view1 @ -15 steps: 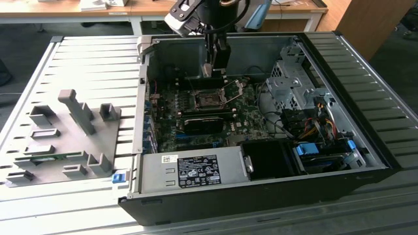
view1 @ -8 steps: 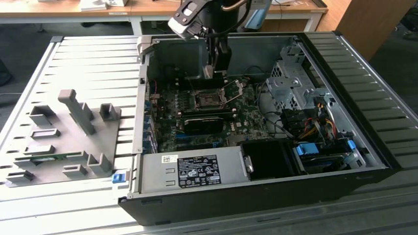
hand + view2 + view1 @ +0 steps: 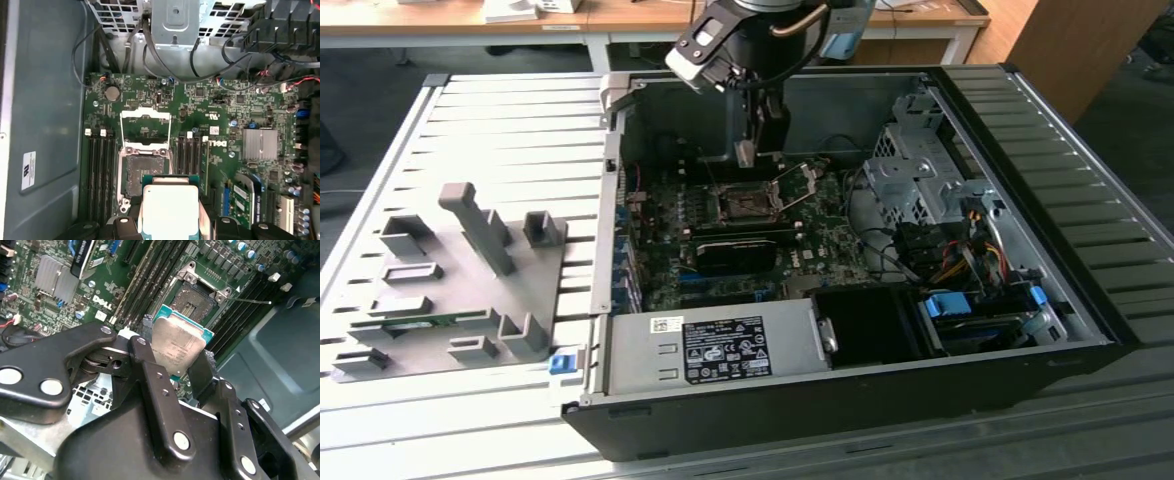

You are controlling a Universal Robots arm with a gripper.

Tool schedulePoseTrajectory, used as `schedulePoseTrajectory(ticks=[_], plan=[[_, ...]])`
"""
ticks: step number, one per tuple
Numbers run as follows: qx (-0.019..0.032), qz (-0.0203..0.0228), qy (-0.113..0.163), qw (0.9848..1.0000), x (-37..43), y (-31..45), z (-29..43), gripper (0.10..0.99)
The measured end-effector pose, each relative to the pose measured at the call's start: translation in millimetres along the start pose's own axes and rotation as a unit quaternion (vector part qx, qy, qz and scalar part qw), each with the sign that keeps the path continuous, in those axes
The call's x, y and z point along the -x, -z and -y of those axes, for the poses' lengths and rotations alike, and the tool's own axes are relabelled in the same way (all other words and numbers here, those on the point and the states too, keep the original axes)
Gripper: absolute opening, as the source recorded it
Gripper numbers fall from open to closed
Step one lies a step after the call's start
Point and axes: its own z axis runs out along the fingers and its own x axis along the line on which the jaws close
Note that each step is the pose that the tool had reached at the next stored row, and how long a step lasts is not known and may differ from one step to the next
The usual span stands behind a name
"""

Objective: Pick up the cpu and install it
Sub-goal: 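Place the cpu into insertion slot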

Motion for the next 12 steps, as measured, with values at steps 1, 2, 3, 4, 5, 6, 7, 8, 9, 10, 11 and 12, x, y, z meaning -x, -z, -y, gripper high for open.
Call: schedulePoseTrajectory(ticks=[1,2,3,4,5,6,7,8,9,10,11,12], plan=[[0.0000,0.0001,-0.002,1.0000,-0.7,-1.5,0.0,0.533],[-0.0001,0.0002,-0.002,1.0000,-1.8,-3.2,-0.1,0.533],[0.0000,0.0001,-0.003,1.0000,-3.3,-4.8,-0.3,0.533],[0.0000,0.0001,-0.002,1.0000,-4.3,-6.0,-0.2,0.533],[0.0000,0.0001,-0.002,1.0000,-5.4,-7.2,-0.2,0.533],[0.0000,0.0001,-0.003,1.0000,-6.4,-8.5,-0.2,0.533],[0.0000,0.0001,-0.002,1.0000,-7.4,-9.9,-0.2,0.533],[0.0000,0.0000,-0.002,1.0000,-8.6,-11.4,-0.1,0.533],[0.0000,0.0001,-0.002,1.0000,-9.7,-12.9,-0.1,0.533],[0.0000,0.0001,-0.002,1.0000,-10.5,-14.5,-0.1,0.533],[0.0000,0.0001,-0.002,1.0000,-11.4,-16.3,0.0,0.533],[0.0000,0.0001,-0.002,1.0000,-12.3,-18.1,0.1,0.533]])
